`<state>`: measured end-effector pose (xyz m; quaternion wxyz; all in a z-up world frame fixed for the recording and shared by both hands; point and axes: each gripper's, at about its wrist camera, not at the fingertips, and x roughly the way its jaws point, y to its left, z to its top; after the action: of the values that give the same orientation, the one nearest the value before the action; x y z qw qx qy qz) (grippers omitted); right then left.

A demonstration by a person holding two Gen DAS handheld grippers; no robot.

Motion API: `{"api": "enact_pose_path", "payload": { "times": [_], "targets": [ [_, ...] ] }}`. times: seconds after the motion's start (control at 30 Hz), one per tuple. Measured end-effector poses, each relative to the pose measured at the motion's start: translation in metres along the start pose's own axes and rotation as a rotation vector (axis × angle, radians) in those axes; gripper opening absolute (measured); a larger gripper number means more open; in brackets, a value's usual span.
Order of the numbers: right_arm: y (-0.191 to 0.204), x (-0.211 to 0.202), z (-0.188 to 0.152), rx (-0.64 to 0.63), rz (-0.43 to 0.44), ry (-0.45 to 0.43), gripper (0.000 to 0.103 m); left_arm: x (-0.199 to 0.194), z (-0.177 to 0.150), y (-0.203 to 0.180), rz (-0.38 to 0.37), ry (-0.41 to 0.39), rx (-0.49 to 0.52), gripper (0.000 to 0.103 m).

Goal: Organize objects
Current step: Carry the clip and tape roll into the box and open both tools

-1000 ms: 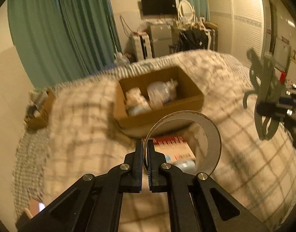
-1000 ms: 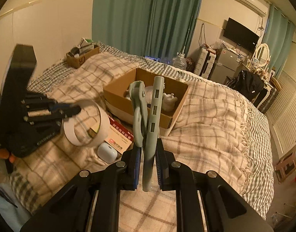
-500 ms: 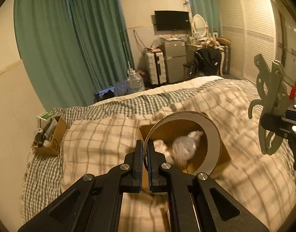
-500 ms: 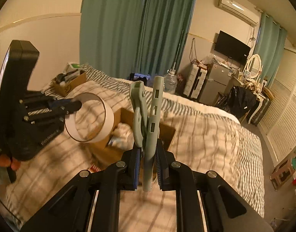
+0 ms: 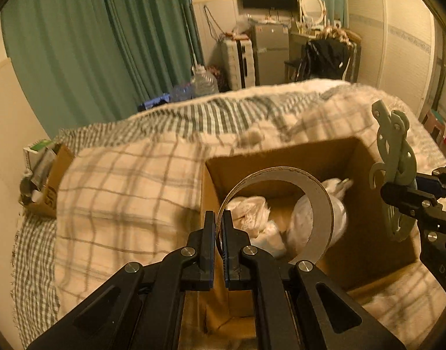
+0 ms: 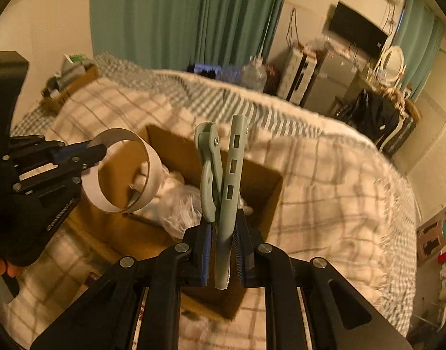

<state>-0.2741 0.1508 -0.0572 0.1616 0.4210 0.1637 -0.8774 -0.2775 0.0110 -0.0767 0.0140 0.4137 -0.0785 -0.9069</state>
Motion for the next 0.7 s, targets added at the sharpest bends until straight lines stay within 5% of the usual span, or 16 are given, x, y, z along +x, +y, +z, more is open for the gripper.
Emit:
{"api": "enact_pose_path", "payload": {
  "times": [0.47, 0.5, 0.57, 0.63, 0.7],
  "targets": [
    [-0.013, 0.04, -0.004, 0.032, 0.033, 0.044, 0.015, 0.025, 0.004, -0.005, -0.037, 0.04, -0.007, 0.005],
    [-0.014, 0.036, -0.004, 0.036, 0.033, 0.037, 0.017, 0.023, 0.004, -0.006, -0.051, 0.04, -0.008, 0.006],
    [-0.017, 0.025, -0.003, 0.045, 0.024, 0.013, 0.044, 0.02, 0.005, -0.007, -0.066, 0.044, 0.0, 0.008],
    [-0.019, 0.009, 0.0, 0.056, 0.019, -0.021, 0.052, 0.012, 0.005, -0.008, -0.063, 0.046, 0.015, 0.01],
    [-0.019, -0.005, 0.003, 0.061, 0.01, -0.042, 0.052, 0.002, 0.004, -0.009, -0.069, 0.039, 0.017, 0.026]
  ]
}}
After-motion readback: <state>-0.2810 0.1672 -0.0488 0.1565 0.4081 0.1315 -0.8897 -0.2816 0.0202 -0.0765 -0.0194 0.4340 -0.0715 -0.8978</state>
